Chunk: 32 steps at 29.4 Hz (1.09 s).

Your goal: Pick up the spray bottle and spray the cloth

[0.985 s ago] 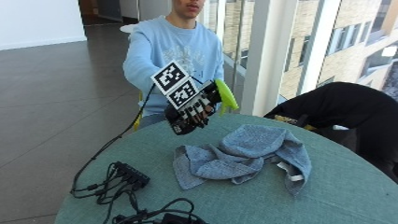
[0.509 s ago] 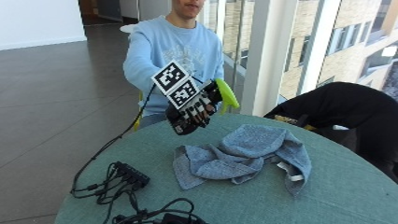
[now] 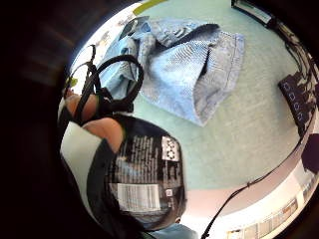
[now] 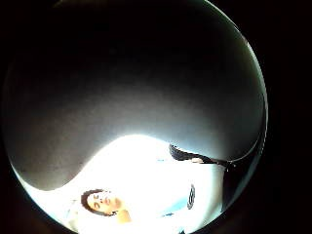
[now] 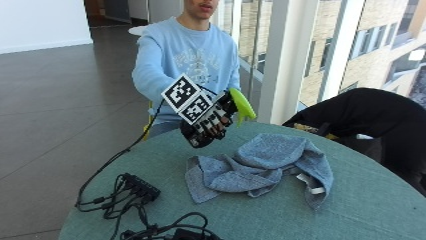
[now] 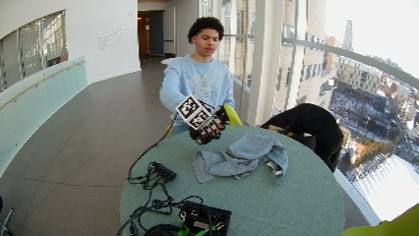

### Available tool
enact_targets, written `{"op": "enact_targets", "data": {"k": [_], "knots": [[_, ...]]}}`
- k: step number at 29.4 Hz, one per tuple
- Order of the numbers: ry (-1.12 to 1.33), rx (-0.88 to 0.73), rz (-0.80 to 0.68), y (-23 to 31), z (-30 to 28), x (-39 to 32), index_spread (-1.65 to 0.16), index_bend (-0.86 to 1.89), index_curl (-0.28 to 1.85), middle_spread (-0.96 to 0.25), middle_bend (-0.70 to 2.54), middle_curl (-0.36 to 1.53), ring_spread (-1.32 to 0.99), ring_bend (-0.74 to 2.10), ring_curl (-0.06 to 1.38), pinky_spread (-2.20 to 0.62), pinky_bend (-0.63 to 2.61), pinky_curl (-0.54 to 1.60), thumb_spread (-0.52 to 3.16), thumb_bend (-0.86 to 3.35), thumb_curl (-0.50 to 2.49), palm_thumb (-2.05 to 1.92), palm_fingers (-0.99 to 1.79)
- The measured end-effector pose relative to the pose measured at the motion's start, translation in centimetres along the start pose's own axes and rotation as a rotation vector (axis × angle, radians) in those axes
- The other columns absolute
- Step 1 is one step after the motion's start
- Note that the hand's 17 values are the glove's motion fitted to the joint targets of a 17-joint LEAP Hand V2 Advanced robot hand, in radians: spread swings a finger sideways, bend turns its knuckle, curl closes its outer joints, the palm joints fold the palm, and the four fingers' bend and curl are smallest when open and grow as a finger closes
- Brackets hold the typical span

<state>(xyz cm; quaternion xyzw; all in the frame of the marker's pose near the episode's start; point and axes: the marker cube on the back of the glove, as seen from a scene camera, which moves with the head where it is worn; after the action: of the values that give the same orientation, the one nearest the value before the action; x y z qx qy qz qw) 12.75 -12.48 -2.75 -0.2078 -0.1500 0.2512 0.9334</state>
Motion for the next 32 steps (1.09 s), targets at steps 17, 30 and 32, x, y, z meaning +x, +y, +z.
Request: {"op": "enact_targets", "data": {"k": [17,30,32], "knots": [[-0.054,-0.003,-0.014,0.0,0.5,0.4,-0.23,0.15,0.44,-0.08,0.4,0.47,-0.06,0.49,0.39,0.14,0.2,0.36,0.86,-0.03,0.58,0.9,1.18],[-0.342,0.134,-0.414,0.2,3.3,-8.6,-0.22,0.18,0.46,-0.07,0.39,0.46,-0.06,0.46,0.38,0.15,0.18,0.36,0.91,-0.03,0.56,0.88,1.15],[-0.387,0.131,-0.458,-0.1,4.6,-10.3,-0.22,0.19,0.46,-0.07,0.39,0.46,-0.06,0.44,0.38,0.16,0.18,0.35,0.94,-0.03,0.55,0.87,1.14]]}}
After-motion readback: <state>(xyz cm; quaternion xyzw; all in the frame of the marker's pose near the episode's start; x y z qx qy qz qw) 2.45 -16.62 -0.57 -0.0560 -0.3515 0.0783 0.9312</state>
